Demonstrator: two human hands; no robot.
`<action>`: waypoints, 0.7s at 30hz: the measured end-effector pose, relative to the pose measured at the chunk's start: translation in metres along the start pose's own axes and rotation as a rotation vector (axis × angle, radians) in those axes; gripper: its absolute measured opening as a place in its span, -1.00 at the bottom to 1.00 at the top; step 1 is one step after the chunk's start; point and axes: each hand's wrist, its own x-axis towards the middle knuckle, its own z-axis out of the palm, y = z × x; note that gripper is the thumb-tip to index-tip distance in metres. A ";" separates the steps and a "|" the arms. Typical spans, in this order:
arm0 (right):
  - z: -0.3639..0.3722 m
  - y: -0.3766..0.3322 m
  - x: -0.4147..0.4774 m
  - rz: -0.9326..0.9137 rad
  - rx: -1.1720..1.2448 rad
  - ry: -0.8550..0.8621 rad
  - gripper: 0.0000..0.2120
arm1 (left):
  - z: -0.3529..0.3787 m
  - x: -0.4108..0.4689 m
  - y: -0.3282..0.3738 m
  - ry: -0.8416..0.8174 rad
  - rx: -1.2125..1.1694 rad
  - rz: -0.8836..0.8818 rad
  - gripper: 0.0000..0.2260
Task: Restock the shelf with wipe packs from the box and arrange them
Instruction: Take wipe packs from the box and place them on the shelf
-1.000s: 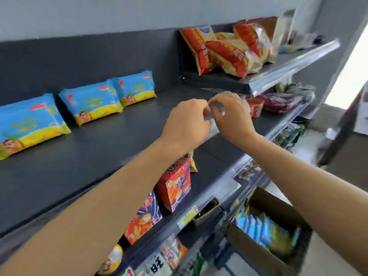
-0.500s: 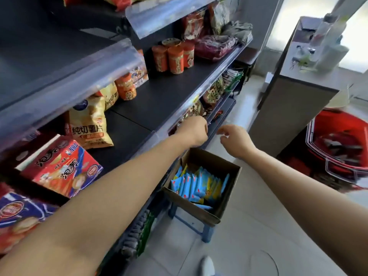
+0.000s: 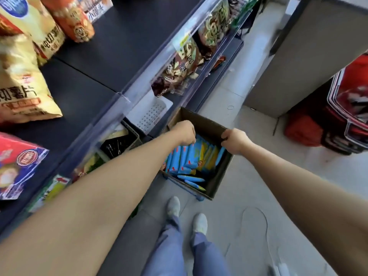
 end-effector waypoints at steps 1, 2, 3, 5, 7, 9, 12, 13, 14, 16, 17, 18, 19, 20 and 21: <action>0.008 0.004 0.009 0.026 0.022 -0.008 -0.69 | 0.009 0.013 -0.004 -0.028 0.012 -0.007 -0.88; 0.016 0.008 0.019 0.050 0.039 -0.021 -0.68 | 0.018 0.026 -0.008 -0.044 0.031 -0.011 -0.93; 0.025 0.012 0.030 0.075 0.056 -0.040 -0.65 | 0.027 0.039 -0.013 -0.053 0.043 -0.019 -0.96; 0.043 0.019 0.050 0.134 0.110 -0.082 -0.54 | 0.046 0.062 -0.023 -0.068 0.047 -0.044 -0.92; 0.061 0.025 0.067 0.214 0.189 -0.101 -0.42 | 0.065 0.083 -0.031 -0.067 0.077 -0.070 -0.81; 0.076 0.030 0.080 0.265 0.222 -0.089 -0.40 | 0.081 0.100 -0.037 -0.053 0.104 -0.101 -0.68; 0.093 0.032 0.100 0.271 0.101 -0.104 -0.50 | 0.102 0.124 -0.044 -0.008 0.104 -0.150 -0.56; 0.098 0.032 0.107 0.262 0.050 -0.121 -0.56 | 0.107 0.130 -0.045 0.008 0.096 -0.164 -0.54; 0.102 0.031 0.112 0.256 0.019 -0.139 -0.62 | 0.112 0.136 -0.046 0.025 0.094 -0.175 -0.53; 0.108 0.031 0.121 0.266 0.002 -0.167 -0.71 | 0.121 0.146 -0.045 0.072 0.099 -0.197 -0.56; 0.111 0.032 0.123 0.280 0.008 -0.156 -0.74 | 0.125 0.150 -0.045 0.094 0.105 -0.203 -0.60; 0.114 0.032 0.125 0.293 0.027 -0.129 -0.76 | 0.128 0.153 -0.045 0.102 0.114 -0.206 -0.65; 0.115 0.033 0.125 0.301 0.043 -0.089 -0.78 | 0.129 0.154 -0.045 0.094 0.128 -0.205 -0.71; 0.116 0.034 0.125 0.305 0.054 -0.042 -0.80 | 0.130 0.155 -0.045 0.079 0.134 -0.207 -0.74; 0.116 0.034 0.122 0.301 0.061 0.006 -0.82 | 0.129 0.156 -0.045 0.062 0.121 -0.213 -0.75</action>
